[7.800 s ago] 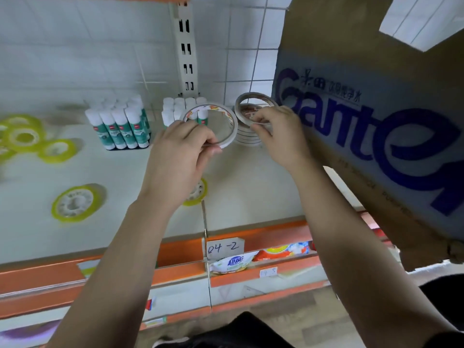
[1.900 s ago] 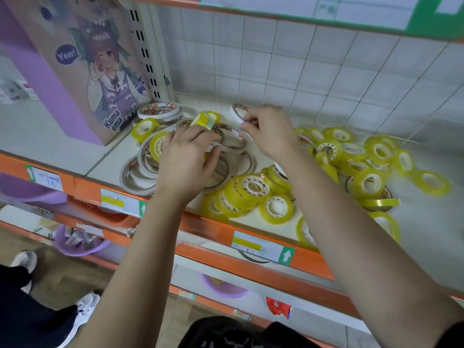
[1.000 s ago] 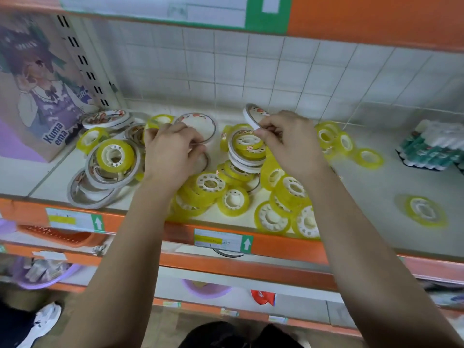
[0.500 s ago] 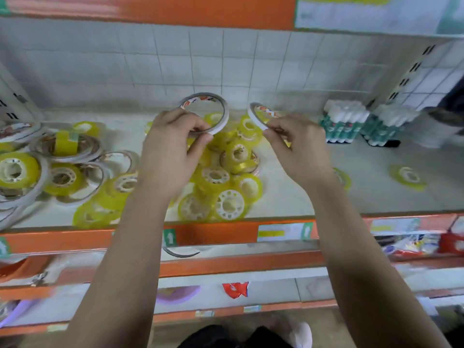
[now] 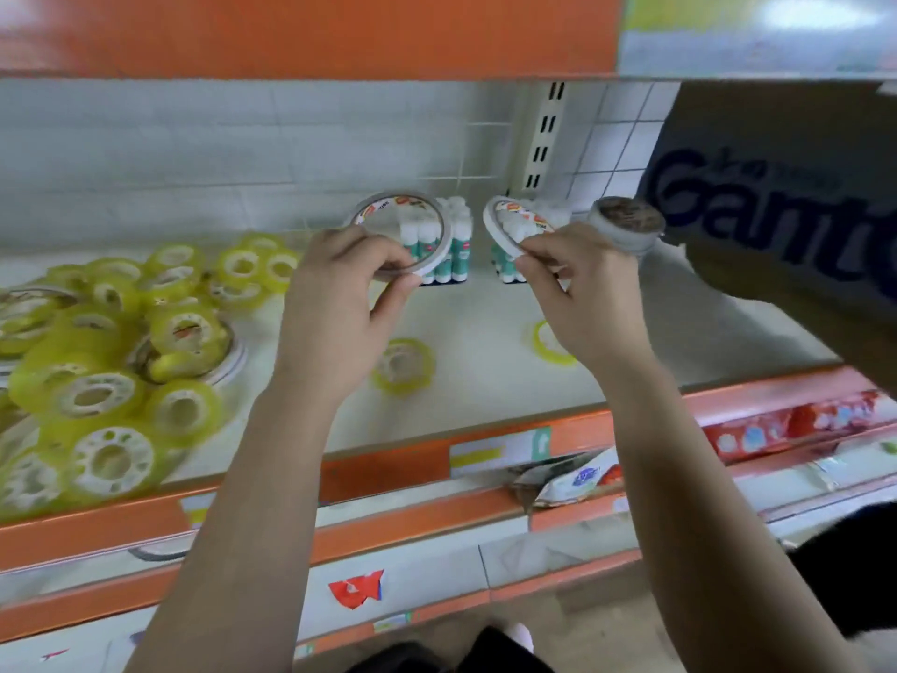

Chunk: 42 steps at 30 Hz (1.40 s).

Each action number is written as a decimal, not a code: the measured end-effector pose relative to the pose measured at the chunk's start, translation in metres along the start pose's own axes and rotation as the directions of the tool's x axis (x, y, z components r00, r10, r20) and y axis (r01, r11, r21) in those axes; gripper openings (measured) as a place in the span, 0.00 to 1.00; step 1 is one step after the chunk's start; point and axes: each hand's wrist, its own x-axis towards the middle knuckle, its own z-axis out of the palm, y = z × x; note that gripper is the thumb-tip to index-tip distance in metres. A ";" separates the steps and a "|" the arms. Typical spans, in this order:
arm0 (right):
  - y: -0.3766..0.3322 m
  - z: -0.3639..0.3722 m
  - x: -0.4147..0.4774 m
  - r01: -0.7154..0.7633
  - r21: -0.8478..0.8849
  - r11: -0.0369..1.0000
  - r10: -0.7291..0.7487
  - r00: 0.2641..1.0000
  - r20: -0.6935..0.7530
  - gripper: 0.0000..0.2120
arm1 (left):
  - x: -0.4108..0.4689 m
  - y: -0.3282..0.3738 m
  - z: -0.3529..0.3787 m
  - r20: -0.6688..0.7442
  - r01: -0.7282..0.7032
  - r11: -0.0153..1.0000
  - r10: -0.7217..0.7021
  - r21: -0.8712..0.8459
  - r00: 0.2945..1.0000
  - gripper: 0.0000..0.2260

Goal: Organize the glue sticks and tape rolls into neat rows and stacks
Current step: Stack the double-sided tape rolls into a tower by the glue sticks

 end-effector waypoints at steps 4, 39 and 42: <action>0.052 -0.033 0.009 0.029 -0.021 0.999 -0.030 0.998 -0.047 0.06 | 0.018 0.037 0.046 -0.014 0.008 1.000 -0.009 -0.026 1.000 0.06; 0.213 -0.045 0.053 -0.036 -0.049 0.998 0.045 0.980 0.195 0.12 | 0.050 0.102 0.152 -0.035 0.057 0.995 -0.054 0.078 0.998 0.06; 0.212 -0.045 0.053 -0.022 -0.056 0.998 0.033 0.979 0.199 0.12 | 0.048 0.103 0.152 -0.033 0.058 0.995 -0.055 0.081 0.998 0.06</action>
